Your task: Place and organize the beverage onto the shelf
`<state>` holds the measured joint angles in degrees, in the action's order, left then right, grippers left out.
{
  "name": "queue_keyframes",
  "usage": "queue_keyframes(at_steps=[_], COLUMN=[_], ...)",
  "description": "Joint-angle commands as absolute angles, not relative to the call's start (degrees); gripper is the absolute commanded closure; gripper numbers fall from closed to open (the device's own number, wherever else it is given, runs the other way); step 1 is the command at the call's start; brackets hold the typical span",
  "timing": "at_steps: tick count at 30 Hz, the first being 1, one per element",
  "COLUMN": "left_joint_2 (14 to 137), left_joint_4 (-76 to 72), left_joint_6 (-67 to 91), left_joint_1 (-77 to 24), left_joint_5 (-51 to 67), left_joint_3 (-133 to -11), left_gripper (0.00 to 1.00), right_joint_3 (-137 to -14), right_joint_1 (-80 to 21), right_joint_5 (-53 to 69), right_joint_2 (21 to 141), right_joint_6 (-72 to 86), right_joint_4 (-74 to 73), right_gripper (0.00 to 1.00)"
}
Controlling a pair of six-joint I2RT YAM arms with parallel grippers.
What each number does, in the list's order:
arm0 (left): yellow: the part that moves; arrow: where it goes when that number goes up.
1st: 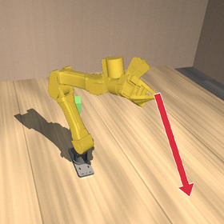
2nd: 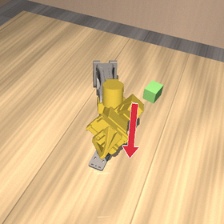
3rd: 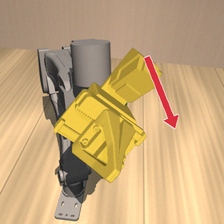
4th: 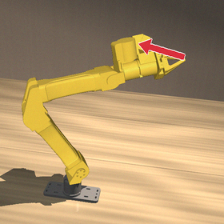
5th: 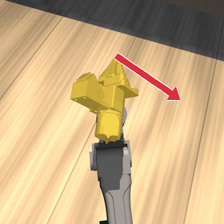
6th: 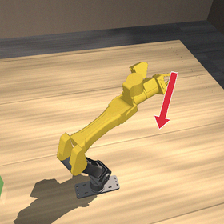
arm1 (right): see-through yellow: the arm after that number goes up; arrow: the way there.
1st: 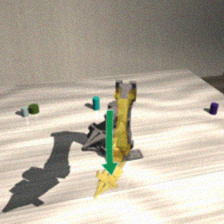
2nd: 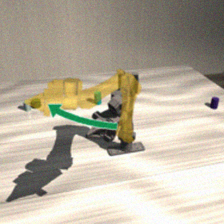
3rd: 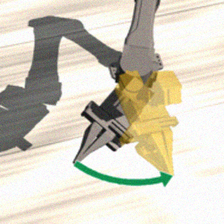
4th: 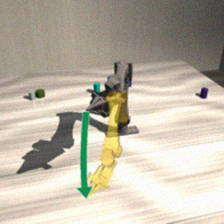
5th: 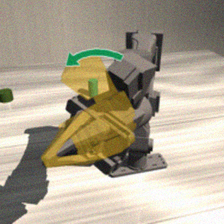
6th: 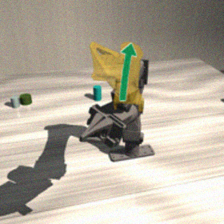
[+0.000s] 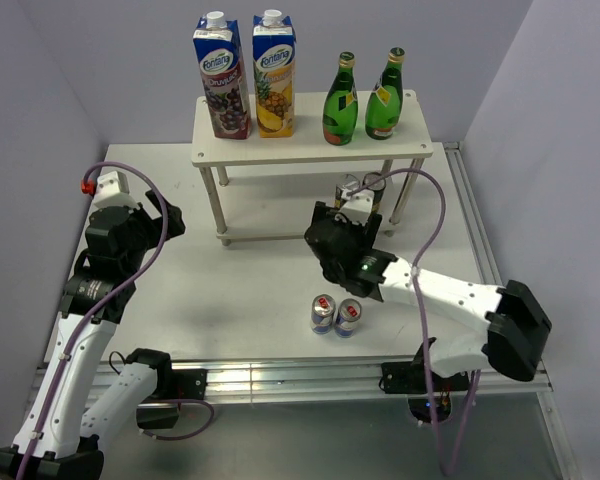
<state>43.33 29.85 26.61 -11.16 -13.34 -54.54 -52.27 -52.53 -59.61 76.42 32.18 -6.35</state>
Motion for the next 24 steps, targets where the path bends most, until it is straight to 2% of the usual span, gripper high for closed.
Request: queue_keyframes(at_steps=[1, 5, 8, 11, 13, 18, 24], left_joint_2=[43.1, 43.5, 43.6, 43.4, 43.4, 43.8, 43.9], left_joint_4=[28.9, 29.0, 29.0, 29.1, 29.1, 29.1, 29.1], left_joint_6=[26.0, 26.1, 26.0, 26.1, 26.0, 26.2, 26.0], left_joint_1=[-10.8, -10.8, -10.7, -10.7, -10.6, -10.5, -10.5], left_joint_5=[-13.3, -13.2, -13.3, -13.6, -13.7, -13.5, -13.2], left_joint_3=[-54.8, -54.9, -55.0, -55.0, -55.0, -55.0, -55.0], left_gripper=[0.02, 0.02, 0.03, 0.02, 0.03, 0.02, 0.03], right_joint_3=[-50.9, -50.5, -49.0, -49.0, -49.5, -51.6, -49.7], right_joint_1=[-58.8, -66.6, -74.0, -81.3, -84.8, -95.7, -103.4], right_joint_5=[-67.2, -70.2, -68.1, -65.1, -61.9, -56.1, -52.5], right_joint_2=[69.5, 62.9, 57.1, 53.4, 52.2, 55.4, 60.0], right_joint_6=[38.7, 57.4, 66.8, 87.7, 93.5, 106.8, 114.2], right_joint_4=[-17.6, -37.7, -51.0, -66.2, -73.4, -82.7, -82.6], right_gripper=[0.01, 0.01, 0.00, 0.00, 0.00, 0.00, 0.00])
